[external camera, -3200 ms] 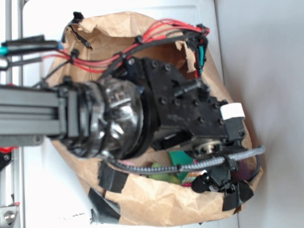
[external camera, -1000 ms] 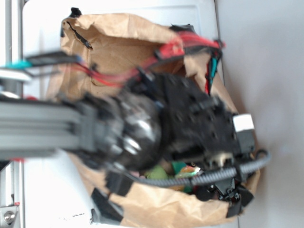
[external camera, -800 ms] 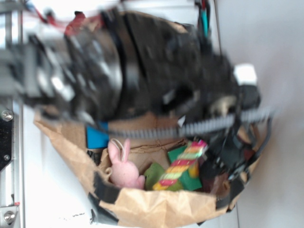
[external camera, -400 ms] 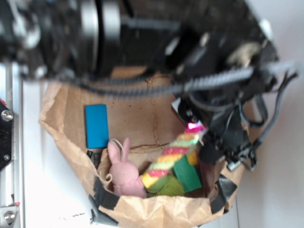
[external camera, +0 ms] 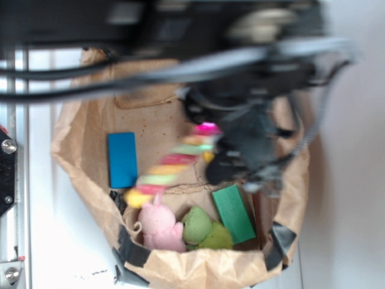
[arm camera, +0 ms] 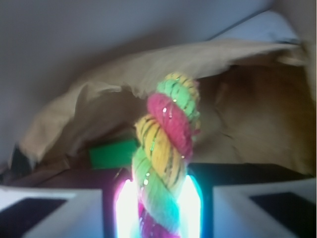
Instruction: Grab the multicolored rope.
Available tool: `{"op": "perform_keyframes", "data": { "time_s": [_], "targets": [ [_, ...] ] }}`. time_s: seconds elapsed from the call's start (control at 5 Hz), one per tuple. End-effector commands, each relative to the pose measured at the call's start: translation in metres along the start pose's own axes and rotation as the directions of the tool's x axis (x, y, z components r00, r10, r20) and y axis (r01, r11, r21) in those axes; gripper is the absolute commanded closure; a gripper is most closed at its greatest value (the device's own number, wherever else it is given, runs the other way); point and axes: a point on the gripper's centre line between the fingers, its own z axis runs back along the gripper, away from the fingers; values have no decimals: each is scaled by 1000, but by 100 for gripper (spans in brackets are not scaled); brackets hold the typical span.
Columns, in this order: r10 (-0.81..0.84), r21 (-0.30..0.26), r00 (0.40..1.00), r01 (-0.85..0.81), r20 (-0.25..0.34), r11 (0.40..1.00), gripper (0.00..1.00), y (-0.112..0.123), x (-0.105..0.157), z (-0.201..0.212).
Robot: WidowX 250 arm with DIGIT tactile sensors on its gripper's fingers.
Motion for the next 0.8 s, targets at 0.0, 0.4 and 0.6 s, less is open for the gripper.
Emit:
{"op": "perform_keyframes", "data": {
  "time_s": [0.0,0.4,0.6],
  "targets": [
    [15,97,993,-26,114,995,100,22,-6,33],
    [-28,121,992,13,119,993,100,21,-28,27],
    [-39,94,989,26,143,995,100,13,-28,23]
  ]
}}
